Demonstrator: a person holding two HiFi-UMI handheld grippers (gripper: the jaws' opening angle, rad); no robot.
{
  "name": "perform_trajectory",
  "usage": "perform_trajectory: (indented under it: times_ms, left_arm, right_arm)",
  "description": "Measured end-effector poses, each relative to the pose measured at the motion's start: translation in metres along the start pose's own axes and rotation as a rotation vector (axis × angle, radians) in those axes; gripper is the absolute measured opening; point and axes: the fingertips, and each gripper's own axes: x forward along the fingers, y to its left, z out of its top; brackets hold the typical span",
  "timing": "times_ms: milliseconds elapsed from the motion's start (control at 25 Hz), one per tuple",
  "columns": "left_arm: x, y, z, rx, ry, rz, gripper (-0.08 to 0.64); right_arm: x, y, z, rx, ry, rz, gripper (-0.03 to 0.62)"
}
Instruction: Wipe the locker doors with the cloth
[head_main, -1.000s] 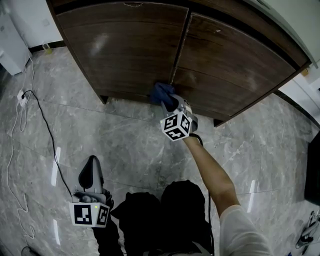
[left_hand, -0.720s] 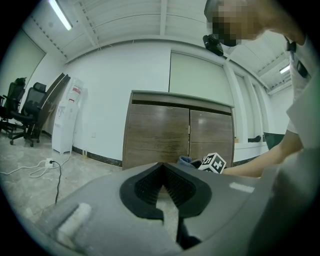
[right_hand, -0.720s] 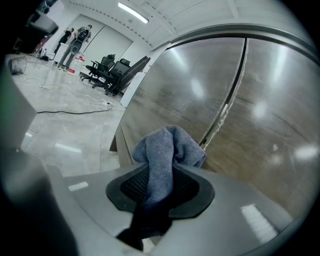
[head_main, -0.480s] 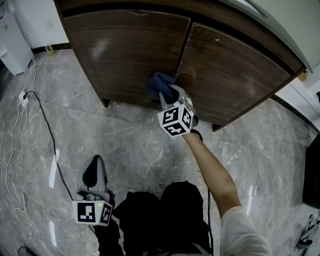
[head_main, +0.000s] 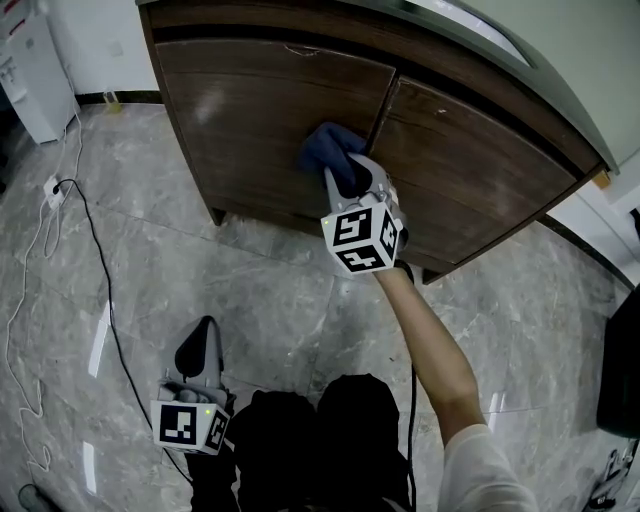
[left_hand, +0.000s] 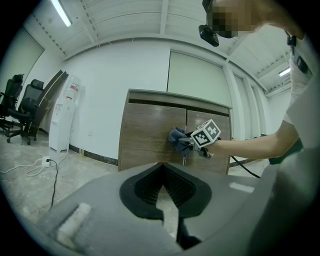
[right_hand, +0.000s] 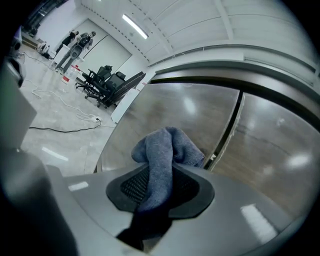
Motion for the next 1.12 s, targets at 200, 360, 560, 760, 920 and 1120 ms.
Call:
perform_trajectory:
  times_ms: [200,360,560,760,920,1120]
  left_arm:
    - [-0.002,0.001,0.003,-0.004,-0.007,0.003,0.000]
    - [-0.004,0.005,0.005,-0.003,-0.011,0.007,0.000]
    - [-0.007,0.010,0.005,-0.004,-0.011,0.015,0.000]
    - [-0.011,0.014,0.006,-0.005,-0.011,0.025,0.000]
    - [-0.012,0.018,0.008,-0.005,-0.014,0.034,0.000]
    - [-0.014,0.023,0.007,-0.008,-0.016,0.041,0.000]
  right_arm:
    - [-0.001,-0.016,0.037,0.001,-0.036,-0.010,0.114]
    - [-0.001,-0.025,0.058,0.002,-0.066,-0.028,0.114]
    - [0.000,-0.036,0.089,-0.006,-0.104,-0.041,0.114]
    - [0.003,-0.044,0.126,-0.017,-0.151,-0.055,0.114]
    - [0.005,-0.049,0.150,-0.030,-0.192,-0.057,0.114]
    - [0.010,-0.043,0.150,-0.036,-0.194,-0.062,0.115]
